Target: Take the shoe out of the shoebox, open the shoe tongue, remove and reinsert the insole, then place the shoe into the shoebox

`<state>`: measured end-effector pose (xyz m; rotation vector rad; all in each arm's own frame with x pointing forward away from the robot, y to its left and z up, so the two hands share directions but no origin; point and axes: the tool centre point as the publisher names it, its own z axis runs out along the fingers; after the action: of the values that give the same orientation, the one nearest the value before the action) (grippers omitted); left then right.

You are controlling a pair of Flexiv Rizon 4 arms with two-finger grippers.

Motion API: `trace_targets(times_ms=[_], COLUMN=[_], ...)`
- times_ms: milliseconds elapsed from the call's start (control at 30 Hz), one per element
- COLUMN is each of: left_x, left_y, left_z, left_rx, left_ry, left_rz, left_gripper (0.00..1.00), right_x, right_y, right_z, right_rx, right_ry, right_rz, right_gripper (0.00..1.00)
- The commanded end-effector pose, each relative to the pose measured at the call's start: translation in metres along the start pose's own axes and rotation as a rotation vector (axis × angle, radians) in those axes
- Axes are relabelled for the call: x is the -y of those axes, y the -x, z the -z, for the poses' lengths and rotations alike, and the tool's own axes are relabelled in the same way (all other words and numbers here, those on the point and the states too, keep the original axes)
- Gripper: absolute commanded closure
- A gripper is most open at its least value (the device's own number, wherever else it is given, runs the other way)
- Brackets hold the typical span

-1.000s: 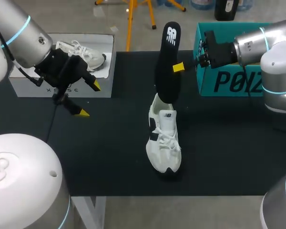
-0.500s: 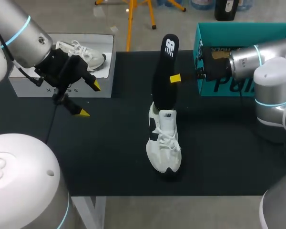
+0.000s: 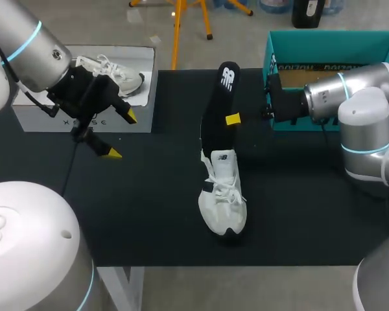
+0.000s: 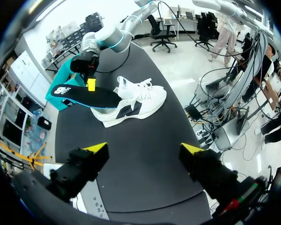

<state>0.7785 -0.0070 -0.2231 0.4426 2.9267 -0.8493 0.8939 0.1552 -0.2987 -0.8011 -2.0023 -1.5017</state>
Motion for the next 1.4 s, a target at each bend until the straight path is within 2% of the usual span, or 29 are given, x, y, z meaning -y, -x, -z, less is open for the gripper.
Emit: trace_targets(times_ms=[33,167,300,467,1033,1133,1200,1233,1267,1300,1333,1400], left_x=[0.0,0.0,0.0,0.0,0.0,0.0,0.0,0.0,0.0,0.0,0.0,0.0], left_y=[0.001,0.001,0.001,0.001,0.001,0.001,0.001,0.001,0.001,0.001,0.001,0.001], left_z=[0.0,0.0,0.0,0.0,0.0,0.0,0.0,0.0,0.0,0.0,0.0,0.0], left_rx=[-0.002,-0.002,-0.002,-0.002,-0.002,-0.002,-0.002,-0.002,-0.002,-0.002,-0.002,-0.002], left_ry=[0.004,0.004,0.004,0.004,0.004,0.004,0.004,0.004,0.004,0.004,0.004,0.004], left_rz=[0.001,0.001,0.001,0.001,0.001,0.001,0.001,0.001,0.001,0.001,0.001,0.001], left_gripper=[0.0,0.0,0.0,0.0,0.0,0.0,0.0,0.0,0.0,0.0,0.0,0.0], right_x=[0.01,0.007,0.003,0.01,0.056,0.061,0.062,0.06,0.057,0.054,0.049,0.043], right_y=[-0.005,-0.006,-0.009,-0.011,-0.002,-0.002,-0.001,0.0,0.0,0.0,0.0,0.0], right_z=[-0.002,0.004,0.003,-0.001,-0.011,-0.015,-0.014,-0.013,-0.012,-0.011,-0.01,-0.008], right_rx=[0.033,0.05,0.074,0.124,0.181,0.198,0.212,0.213,0.214,0.219,0.217,0.227], right_ry=[-0.01,0.002,-0.026,-0.061,-0.16,-0.19,-0.18,-0.183,-0.18,-0.18,-0.179,-0.17], right_rz=[-0.001,0.006,0.029,0.043,-0.019,-0.022,-0.037,-0.035,-0.033,-0.028,-0.017,-0.004], right_gripper=[1.0,1.0,1.0,1.0,1.0,1.0,1.0,0.74,0.53,0.41,0.2,0.2])
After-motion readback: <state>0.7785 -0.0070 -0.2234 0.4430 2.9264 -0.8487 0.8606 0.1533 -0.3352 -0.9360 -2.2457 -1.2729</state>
